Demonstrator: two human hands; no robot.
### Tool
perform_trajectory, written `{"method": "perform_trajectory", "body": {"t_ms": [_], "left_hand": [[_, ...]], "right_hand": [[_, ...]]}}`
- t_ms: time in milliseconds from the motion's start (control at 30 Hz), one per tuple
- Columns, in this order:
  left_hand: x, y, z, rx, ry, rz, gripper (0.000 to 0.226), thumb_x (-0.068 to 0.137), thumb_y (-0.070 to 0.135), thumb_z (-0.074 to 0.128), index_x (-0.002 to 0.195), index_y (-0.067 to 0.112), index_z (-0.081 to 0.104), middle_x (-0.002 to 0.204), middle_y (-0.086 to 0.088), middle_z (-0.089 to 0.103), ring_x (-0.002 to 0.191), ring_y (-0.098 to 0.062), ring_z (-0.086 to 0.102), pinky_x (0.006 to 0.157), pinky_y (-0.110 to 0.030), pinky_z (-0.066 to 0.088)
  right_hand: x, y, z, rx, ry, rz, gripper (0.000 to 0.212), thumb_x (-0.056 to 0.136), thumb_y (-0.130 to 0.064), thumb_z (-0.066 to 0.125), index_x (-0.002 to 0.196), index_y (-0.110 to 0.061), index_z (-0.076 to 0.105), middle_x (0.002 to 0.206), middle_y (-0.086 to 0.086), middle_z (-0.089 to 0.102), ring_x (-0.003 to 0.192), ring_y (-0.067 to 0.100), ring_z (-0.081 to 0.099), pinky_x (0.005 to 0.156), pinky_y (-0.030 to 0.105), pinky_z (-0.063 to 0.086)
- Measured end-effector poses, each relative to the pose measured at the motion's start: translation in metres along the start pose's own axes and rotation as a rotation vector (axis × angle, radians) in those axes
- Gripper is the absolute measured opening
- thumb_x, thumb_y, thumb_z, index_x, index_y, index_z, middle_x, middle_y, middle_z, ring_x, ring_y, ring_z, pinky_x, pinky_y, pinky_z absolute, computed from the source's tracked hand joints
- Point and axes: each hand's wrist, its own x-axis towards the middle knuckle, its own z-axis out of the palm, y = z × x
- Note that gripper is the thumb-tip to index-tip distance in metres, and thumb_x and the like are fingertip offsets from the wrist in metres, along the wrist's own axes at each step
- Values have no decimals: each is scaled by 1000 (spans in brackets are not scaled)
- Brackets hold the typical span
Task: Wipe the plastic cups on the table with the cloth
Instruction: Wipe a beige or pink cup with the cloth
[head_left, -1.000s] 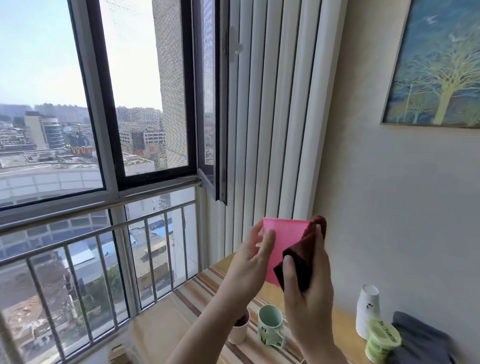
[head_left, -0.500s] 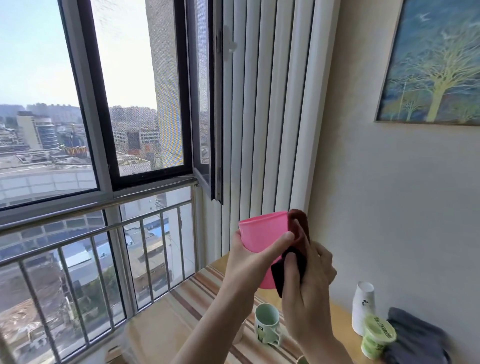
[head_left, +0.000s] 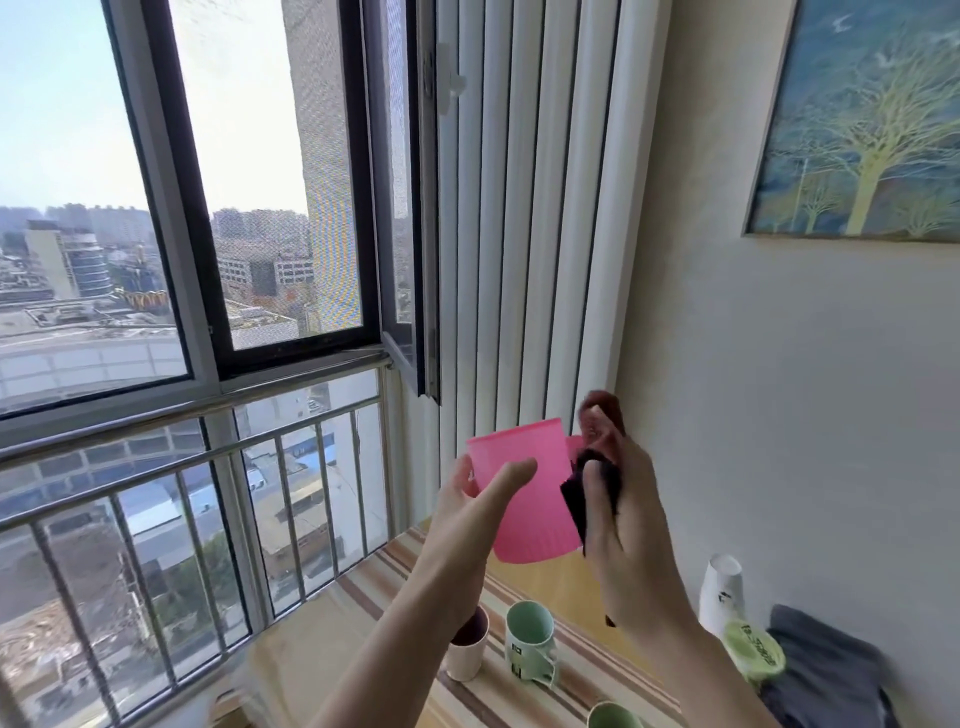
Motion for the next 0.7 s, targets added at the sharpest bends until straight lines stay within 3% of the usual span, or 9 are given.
{"method": "perform_trajectory", "body": {"t_ms": [67,167,267,400,467,533,567,633,700], "left_hand": [[-2,-2,6,21,0,9,72,56,53,81,119,28,58,114,-9,71,102,-27,71,85,-48,63],[-4,-3,8,62,46,54,74,53,49,89,117,30,58,110,-6,72,98,-23,73,79,-44,65],[-3,-1,4,30,89,60,59,60,41,90,111,29,62,105,-7,74,93,-22,75,79,-45,65],[1,2,-3,-4,72,-10,61,61,41,87,113,25,59,111,-13,70,99,-30,72,82,-49,64],[2,2,-7,-31,44,-46,58,64,39,83,114,22,59,112,-15,70,99,-31,72,79,-46,64],[2,4,-8,-133,13,-101,63,68,43,78,121,18,56,117,-17,69,104,-32,71,77,-43,64],[3,4,-7,-201,-8,-124,64,70,46,75,124,16,57,119,-17,69,106,-32,71,79,-42,64],[4,5,-1,-314,-51,-139,65,73,50,72,125,13,61,119,-17,72,104,-30,72,81,-41,62],[6,4,4,-398,-81,-145,76,69,51,77,130,9,61,125,-21,70,103,-30,72,83,-42,61]], "right_hand": [[-2,-2,10,-13,-12,-18,41,102,-35,33,142,-34,38,133,-20,46,127,-14,41,107,10,34],[-8,-5,15,29,34,-8,35,98,-24,37,127,-44,40,120,-22,48,114,-19,47,90,-2,38],[-16,-6,15,73,8,18,33,96,-31,37,122,-52,40,124,-15,54,117,-13,49,89,-2,38],[-22,1,9,-32,5,-9,30,101,-39,33,123,-58,39,119,-14,56,116,-7,52,92,1,35],[-20,3,3,-3,13,-8,31,99,-40,33,127,-51,37,121,-12,54,116,-10,51,94,1,34],[-17,4,0,122,-51,30,35,100,-39,31,134,-41,40,129,-23,52,122,-15,45,100,3,32],[-17,4,1,182,-118,52,39,99,-45,29,136,-36,42,128,-28,52,123,-14,45,102,7,33],[-21,3,8,240,-245,86,67,91,-70,27,132,-20,47,115,-23,56,109,-9,51,98,17,38],[-28,4,17,246,-261,110,79,83,-78,35,135,-19,44,124,-14,58,115,-3,54,99,20,42]]}}
